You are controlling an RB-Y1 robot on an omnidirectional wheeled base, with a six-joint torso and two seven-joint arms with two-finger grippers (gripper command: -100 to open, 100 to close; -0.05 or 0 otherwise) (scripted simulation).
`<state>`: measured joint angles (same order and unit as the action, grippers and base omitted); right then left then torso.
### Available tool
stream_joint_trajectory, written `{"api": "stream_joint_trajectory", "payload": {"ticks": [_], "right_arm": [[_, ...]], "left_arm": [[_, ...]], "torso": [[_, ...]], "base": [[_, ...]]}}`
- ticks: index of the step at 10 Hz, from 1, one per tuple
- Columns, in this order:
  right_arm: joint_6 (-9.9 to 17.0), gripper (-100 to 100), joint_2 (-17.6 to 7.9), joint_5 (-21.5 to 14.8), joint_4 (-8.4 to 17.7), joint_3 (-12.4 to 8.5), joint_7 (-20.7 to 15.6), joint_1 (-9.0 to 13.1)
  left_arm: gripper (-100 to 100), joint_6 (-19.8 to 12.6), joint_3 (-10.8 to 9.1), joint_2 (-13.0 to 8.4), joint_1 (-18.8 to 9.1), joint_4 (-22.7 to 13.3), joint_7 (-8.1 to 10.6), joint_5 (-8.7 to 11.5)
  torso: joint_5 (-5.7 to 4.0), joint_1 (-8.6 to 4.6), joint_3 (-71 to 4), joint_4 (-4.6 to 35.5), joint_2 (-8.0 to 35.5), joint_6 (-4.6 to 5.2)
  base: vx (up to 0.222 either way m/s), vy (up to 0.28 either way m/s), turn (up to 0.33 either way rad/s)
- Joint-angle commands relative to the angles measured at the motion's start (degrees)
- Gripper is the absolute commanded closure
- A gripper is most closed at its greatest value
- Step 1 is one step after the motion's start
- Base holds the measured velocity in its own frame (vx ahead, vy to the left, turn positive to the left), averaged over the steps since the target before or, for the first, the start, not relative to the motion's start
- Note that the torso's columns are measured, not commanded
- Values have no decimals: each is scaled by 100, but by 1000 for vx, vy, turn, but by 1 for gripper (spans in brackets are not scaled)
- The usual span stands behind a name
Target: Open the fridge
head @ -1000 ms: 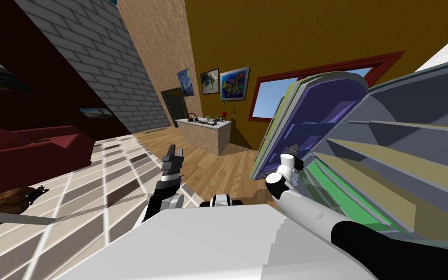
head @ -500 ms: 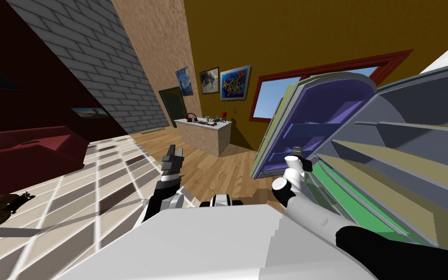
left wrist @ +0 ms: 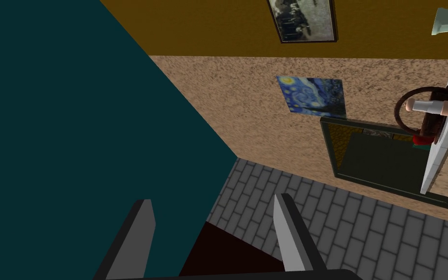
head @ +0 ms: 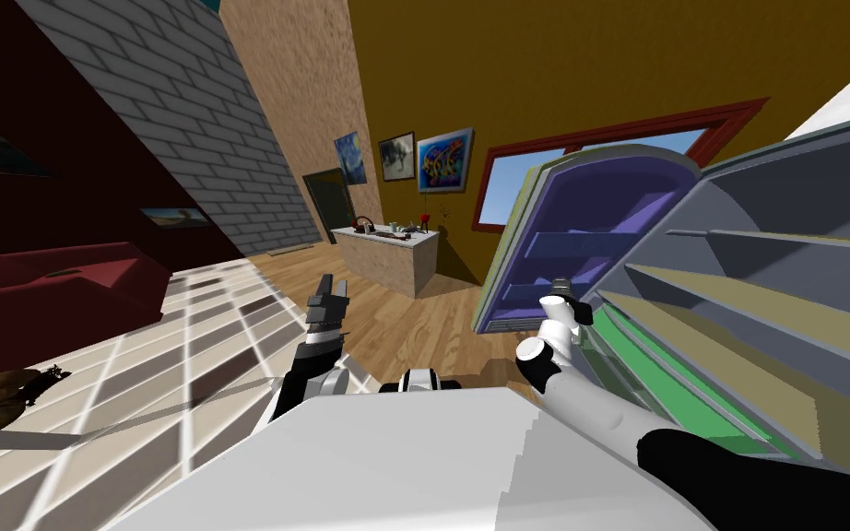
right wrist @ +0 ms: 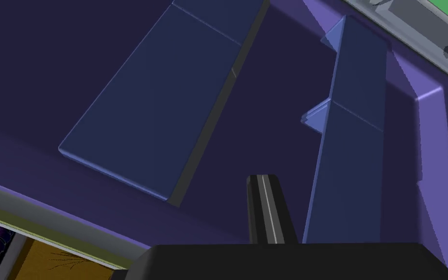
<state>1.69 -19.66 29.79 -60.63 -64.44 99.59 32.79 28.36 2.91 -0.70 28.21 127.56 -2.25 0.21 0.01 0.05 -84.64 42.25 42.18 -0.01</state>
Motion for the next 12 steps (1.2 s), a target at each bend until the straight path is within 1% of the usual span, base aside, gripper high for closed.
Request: {"api": "stream_joint_trajectory", "payload": {"ticks": [1, 2, 3, 4, 5, 6, 7, 8, 9, 10, 11, 12], "right_arm": [[283, 100, -287, -287, 287, 287, -450, -286], [447, -100, -359, -439, 84, 422, -611, -480], [612, -100, -359, -612, 84, 604, -774, -659], [743, -100, -359, -781, 84, 739, -937, -813], [840, -100, -359, -933, 84, 739, -1094, -968], [840, -100, -359, -1138, 84, 739, -1266, -1114], [840, -100, -359, -1308, 84, 739, -1292, -1319], [840, -100, -359, -1425, 84, 739, -1292, -1393], [1125, -100, -588, -1657, 94, 1003, -1581, -1575], [1244, -100, -588, -1843, 94, 1145, -1717, -1724], [1430, -100, -588, -2008, 94, 1321, -1882, -1936], [1520, -100, -588, -2128, 94, 1342, -2042, -2086]], "left_arm": [[0, 0, 0, 0, 0, 0, 0, 0], [0, 0, 1, 0, -1, 0, 0, 0], [0, 0, 1, 0, 2, 0, 0, 0], [0, 1, 0, 0, 3, 1, 0, 0], [0, 1, -1, 0, 2, 1, 0, 0], [0, 0, -1, 0, 1, 0, 0, 0], [0, 0, 0, 0, 0, 0, 0, 0], [0, 0, 0, 0, -1, 0, 0, 0], [0, 0, 0, 0, -1, 0, 0, 0], [0, 0, 0, 0, 1, 0, 0, 0], [0, 1, -1, -1, 3, 1, 0, 0], [0, 1, -1, 0, 3, 1, 0, 0]], "torso": [[-1, -2, 1, 0, 1, 0], [0, 6, 0, 0, -1, -9], [3, 6, -22, -9, -40, -1], [-3, -9, -22, -11, -33, 6], [-7, -21, 6, 2, 13, 5], [-6, -17, 33, 14, 53, 3], [-3, -9, 41, 19, 63, 4], [0, -2, 30, 15, 46, 2], [1, 2, 15, 7, 22, 1], [4, 9, -26, -10, -47, -11], [-2, -8, -37, -18, -56, 1], [-5, -11, -5, -4, -3, 4]], "base": [[22, 33, 353], [186, 49, 321], [228, 19, 35], [139, -7, -43], [50, -18, -9], [-6, -16, 8], [-23, -11, -3], [-24, -1, -3], [162, 25, 223], [234, -14, 123], [135, -6, -18], [48, 10, -23]]}}
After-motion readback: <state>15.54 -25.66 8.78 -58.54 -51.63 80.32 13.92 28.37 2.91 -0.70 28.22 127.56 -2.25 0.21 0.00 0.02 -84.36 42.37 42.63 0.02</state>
